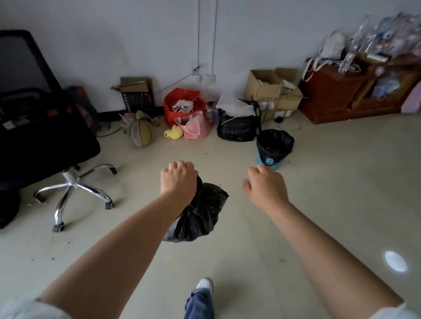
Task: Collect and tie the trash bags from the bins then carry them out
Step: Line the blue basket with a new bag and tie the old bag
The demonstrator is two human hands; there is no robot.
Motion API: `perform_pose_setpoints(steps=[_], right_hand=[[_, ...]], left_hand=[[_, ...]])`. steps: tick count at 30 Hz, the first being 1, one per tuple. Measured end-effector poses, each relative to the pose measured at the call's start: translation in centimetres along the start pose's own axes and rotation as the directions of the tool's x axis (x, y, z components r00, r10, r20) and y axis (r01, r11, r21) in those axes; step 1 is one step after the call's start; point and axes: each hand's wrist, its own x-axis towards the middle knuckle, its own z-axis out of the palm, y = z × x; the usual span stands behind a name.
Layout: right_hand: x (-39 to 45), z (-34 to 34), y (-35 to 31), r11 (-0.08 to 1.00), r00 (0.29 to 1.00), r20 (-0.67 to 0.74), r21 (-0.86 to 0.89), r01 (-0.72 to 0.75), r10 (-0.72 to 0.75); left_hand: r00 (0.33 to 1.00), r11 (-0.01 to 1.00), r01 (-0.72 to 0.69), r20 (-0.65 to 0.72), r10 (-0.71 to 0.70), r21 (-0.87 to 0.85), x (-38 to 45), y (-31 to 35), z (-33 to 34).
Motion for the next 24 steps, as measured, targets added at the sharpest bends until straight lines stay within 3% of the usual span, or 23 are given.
perform_pose_setpoints(steps=[5,9,13,24], right_hand=[[13.2,1.3,5.7,0.998,0.998,-0.02,0.002,-0.064,0.064],[21.6,2.2,10.5,0.994,0.996,-0.017,0.072,-0.082,0.083],[29.7,4.5,16.2,0.996,0.997,0.013,0.027,-0.081,0.081],[52.2,13.2,32.6,1.0,0.973,0.231,0.025,0.007,-0.012]], left_hand=[[0.999,1.0,-0.026,0.018,0.027,-0.011,15.3,3.2,-0.6],[0.995,0.999,-0.038,0.092,0.04,-0.02,25.2,6.6,-0.5],[0.984,0.999,-0.032,0.174,0.03,0.008,34.3,9.8,1.1],[0.895,0.962,0.273,0.366,-0.256,0.006,56.2,18.0,8.8]])
